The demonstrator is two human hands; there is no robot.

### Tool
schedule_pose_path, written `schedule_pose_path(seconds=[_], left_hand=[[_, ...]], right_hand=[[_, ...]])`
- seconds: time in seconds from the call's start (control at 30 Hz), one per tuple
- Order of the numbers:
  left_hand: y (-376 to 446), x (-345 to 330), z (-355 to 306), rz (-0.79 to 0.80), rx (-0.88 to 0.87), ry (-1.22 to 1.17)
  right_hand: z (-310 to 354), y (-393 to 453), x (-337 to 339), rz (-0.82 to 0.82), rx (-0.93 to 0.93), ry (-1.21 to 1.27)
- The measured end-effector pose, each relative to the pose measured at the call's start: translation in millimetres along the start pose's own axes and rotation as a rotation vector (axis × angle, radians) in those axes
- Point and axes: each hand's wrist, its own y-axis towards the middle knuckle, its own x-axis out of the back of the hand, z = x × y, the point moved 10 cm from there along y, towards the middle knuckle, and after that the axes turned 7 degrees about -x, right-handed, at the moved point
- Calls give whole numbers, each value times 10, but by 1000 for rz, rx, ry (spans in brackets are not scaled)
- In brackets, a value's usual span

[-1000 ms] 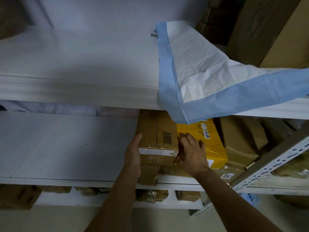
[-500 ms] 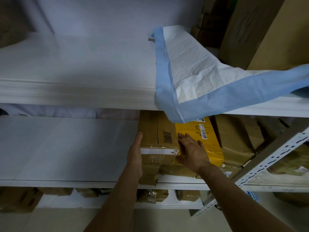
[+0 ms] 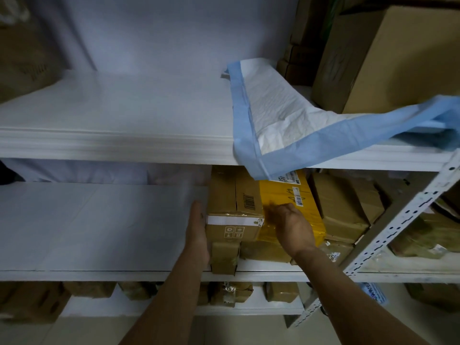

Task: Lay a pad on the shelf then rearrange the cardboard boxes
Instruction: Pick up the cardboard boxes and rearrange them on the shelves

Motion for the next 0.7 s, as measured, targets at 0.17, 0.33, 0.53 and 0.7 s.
schedule_pose_path(seconds=[0.17, 0.33, 0.53, 0.7], left_hand=[[21, 565, -134, -105, -25, 71], [-82, 1197, -553, -106, -143, 141], [-526, 2087, -1671, -182, -408, 152], [-983, 2882, -2731, -329, -667, 166]], right_hand=[[449, -339, 300, -144, -42, 7], [1250, -703, 428, -184, 2, 133], [2634, -988, 726, -223, 176, 372], [3763, -1034, 958, -159, 285, 678]])
